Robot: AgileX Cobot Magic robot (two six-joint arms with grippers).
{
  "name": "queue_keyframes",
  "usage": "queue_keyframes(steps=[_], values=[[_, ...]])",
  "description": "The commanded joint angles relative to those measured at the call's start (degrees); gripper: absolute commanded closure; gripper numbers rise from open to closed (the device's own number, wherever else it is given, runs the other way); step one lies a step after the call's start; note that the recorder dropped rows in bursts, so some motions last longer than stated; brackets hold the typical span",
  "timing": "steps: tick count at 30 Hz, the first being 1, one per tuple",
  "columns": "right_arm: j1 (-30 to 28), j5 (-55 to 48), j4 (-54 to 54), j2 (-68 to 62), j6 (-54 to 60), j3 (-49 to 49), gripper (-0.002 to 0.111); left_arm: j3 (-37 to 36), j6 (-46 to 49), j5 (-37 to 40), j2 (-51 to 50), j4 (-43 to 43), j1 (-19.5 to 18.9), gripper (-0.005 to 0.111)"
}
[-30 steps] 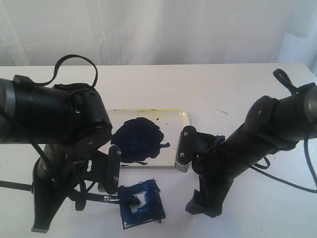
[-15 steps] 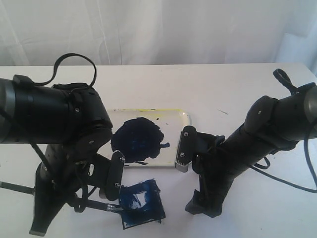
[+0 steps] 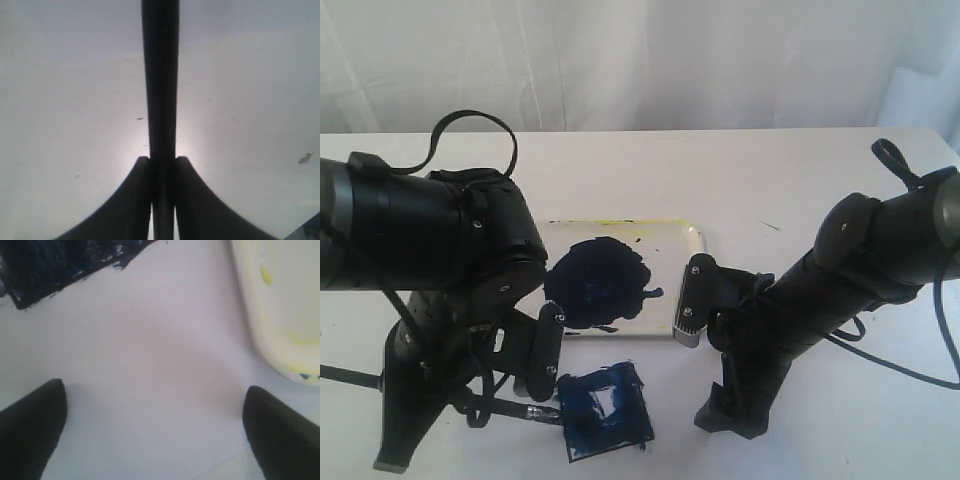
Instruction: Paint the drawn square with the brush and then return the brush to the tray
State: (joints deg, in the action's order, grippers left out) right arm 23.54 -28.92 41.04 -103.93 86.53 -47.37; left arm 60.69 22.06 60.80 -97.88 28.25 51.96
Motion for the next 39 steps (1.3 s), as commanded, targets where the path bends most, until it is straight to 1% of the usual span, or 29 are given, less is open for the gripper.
queue_keyframes(steps=[1, 3, 6, 11, 15, 17, 20, 23, 26, 35, 39], values=[[0.0, 1.0, -2.2, -0.9, -0.3, 1.2, 0.019, 0.0, 2.0, -0.2, 0.0, -0.8, 2.1, 0.107], [0.0, 1.1, -2.2, -0.9, -0.3, 1.2, 0.019, 0.0, -0.1, -0.4, 0.0, 0.6, 2.4, 0.107], [0.0, 1.1, -2.2, -0.9, -0.3, 1.2, 0.019, 0.0, -3.4, -0.1, -0.2, 5.1, 2.4, 0.107], [0.0, 1.1, -2.2, -0.9, -0.3, 1.2, 0.019, 0.0, -9.0, 0.2, -0.6, 11.0, 1.8, 0.107], [0.0, 0.9, -2.2, -0.9, -0.3, 1.2, 0.019, 0.0, -10.7, -1.3, -0.7, 11.5, 1.6, 0.107], [0.0, 0.9, -2.2, -0.9, -0.3, 1.2, 0.019, 0.0, -8.8, -1.5, -0.7, 9.9, 1.9, 0.107], [0.0, 1.0, -2.2, -0.9, -0.3, 1.2, 0.019, 0.0, -2.8, -1.8, -0.8, 6.3, 2.8, 0.107], [0.0, 1.0, -2.2, -0.9, -0.3, 1.2, 0.019, 0.0, -2.5, -3.4, -0.8, 6.2, 4.2, 0.107], [0.0, 1.1, -2.2, -0.9, -0.3, 1.2, 0.019, 0.0, -2.5, -4.4, -0.8, 6.4, 4.3, 0.107], [0.0, 1.1, -2.2, -0.9, -0.3, 1.2, 0.019, 0.0, -5.6, -4.3, -0.8, 8.4, 0.7, 0.107], [0.0, 0.9, -2.2, -0.9, -0.3, 1.2, 0.019, 0.0, -6.3, -4.5, -0.8, 8.5, 0.9, 0.107]])
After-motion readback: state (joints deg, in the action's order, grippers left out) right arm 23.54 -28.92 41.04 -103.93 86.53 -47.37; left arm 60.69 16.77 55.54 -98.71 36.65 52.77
